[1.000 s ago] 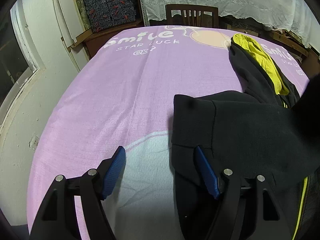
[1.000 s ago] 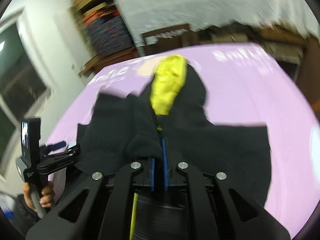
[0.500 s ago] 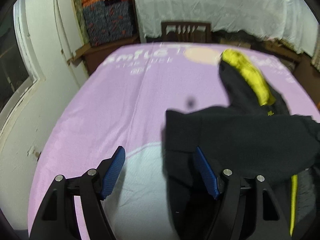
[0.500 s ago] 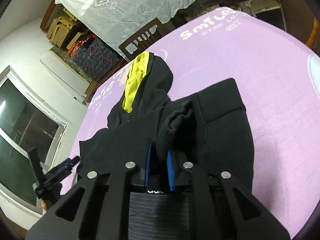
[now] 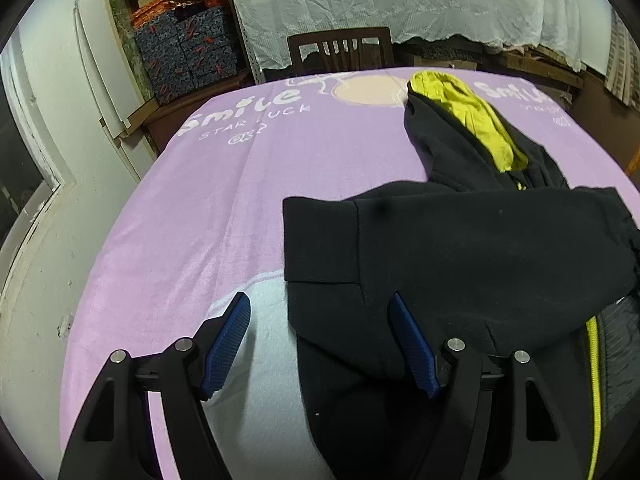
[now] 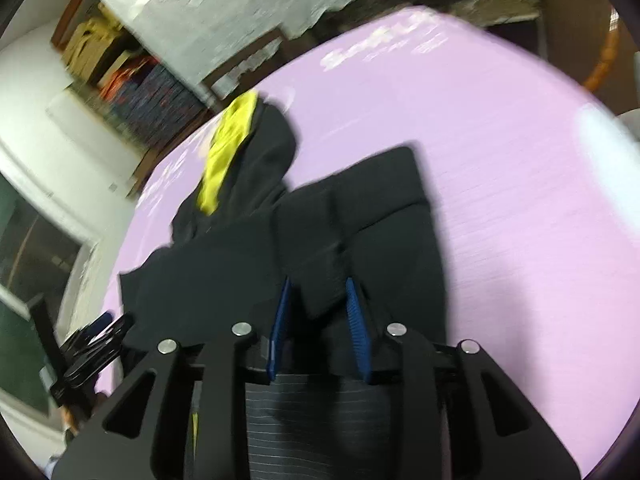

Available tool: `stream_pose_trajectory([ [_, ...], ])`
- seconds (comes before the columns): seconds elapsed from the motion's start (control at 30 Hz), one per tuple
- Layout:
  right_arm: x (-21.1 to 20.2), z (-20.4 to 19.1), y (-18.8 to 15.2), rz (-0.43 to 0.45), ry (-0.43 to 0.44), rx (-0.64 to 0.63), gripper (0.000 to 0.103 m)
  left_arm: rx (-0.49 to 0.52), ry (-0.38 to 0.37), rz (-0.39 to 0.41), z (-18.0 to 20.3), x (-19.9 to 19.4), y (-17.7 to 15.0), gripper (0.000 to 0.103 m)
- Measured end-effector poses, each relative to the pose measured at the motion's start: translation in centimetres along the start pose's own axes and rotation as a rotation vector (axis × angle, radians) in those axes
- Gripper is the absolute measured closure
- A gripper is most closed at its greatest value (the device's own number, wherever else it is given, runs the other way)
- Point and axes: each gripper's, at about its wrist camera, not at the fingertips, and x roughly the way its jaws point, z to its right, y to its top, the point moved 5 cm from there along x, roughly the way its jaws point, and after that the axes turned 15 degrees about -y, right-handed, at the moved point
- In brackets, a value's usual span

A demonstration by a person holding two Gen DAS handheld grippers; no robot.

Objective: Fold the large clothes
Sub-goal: 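Smooth the folded side with the left gripper while the right gripper holds the hood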

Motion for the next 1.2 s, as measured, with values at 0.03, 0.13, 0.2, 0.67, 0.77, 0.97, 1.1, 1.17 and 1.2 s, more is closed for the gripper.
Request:
stream_pose_trajectory([
  [0.03, -0.7, 0.6, 0.3, 0.029, -0.009, 0.021, 0.074, -0.004, -0.007, 0.012, 0.1, -0.4, 0.1, 0.030],
  [0.13, -1.4, 0.2, 1.3, 0.054, 0.022, -0.011, 0.074, -0.004, -0.037, 0.016, 1.1, -1.0, 0.6, 0.030],
  [0.2, -1.3, -0.8, 1.9, 0.045, 0.030, -0.051, 0.074, 0.027, -0.061, 0.000, 2.7, -1.0, 1.2, 0.030],
  [0.67, 4.7, -5.4, 1.1, -0.056, -0.005, -0.303, 0.080, 0.079, -0.070, -0.074, 4.8, 4.0, 1.8, 0.018],
  [0.77, 4.7, -5.9, 1.3, -0.080, -0.025, -0.354, 0.080, 0.046, -0.105, -0.078, 4.3, 4.2, 1.9, 0.016],
  [0.97, 4.1, -7.8, 6.5, -0.062, 0.035, -0.309, 0.055, -0.021, -0.114, -0.010, 2.2, 2.3, 2.8, 0.016],
  [1.1, 6.1, -10.5, 12.3, -0.027, 0.059, -0.262, 0.049, -0.083, -0.100, -0.044, 0.2, 3.7, 2.4, 0.015],
  [1.17, 8.2, -12.2, 14.8, -0.026, 0.048, -0.256, 0.049, -0.128, -0.132, -0.050, -0.5, 3.9, 2.5, 0.013],
  [1.2, 9.3, -13.0, 15.7, -0.029, 0.041, -0.257, 0.048, -0.151, -0.147, -0.058, -0.9, 4.1, 2.6, 0.010],
])
